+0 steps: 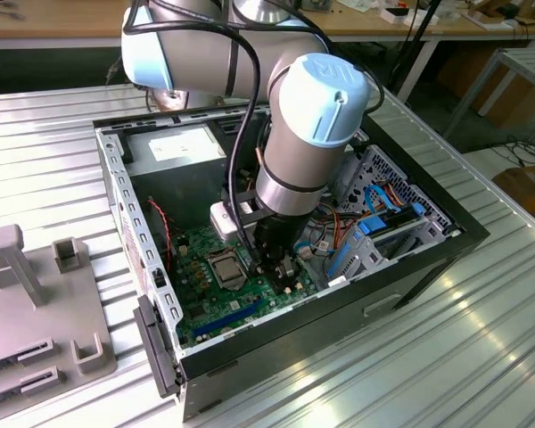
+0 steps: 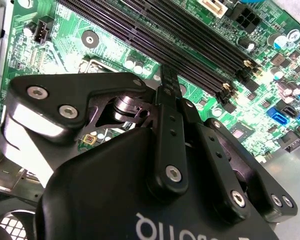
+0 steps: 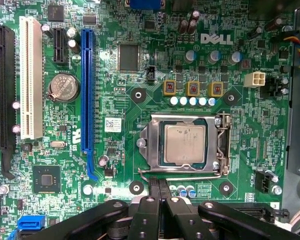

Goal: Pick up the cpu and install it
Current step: 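Install the first cpu locking lever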

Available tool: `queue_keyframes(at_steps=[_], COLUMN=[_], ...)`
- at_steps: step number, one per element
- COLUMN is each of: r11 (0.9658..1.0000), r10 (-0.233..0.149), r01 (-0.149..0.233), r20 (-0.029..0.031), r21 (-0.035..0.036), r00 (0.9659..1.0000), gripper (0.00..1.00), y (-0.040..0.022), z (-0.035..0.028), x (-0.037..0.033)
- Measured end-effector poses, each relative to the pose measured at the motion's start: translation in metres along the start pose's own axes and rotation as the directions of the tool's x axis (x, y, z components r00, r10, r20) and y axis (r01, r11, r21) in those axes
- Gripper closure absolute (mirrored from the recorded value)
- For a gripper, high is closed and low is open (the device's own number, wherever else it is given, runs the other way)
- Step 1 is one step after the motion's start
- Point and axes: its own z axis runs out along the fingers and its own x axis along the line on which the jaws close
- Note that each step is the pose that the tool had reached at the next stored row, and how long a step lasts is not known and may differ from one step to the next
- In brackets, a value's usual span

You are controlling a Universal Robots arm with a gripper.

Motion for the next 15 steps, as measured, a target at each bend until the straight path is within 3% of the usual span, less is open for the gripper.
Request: queue_keyframes(at_steps=[10, 15], r11=[1.0000, 1.0000], r10=[0.000, 0.000], r01=[0.000, 0.000], r20=[-0.0006, 0.0000], r21=[-0.0003, -0.0003], r00=[1.0000, 1.0000], gripper=[0.89, 0.89], y=[0.0014, 0.0052], z=[-0.0065, -0.0093], x=[-0.0002, -0.0027])
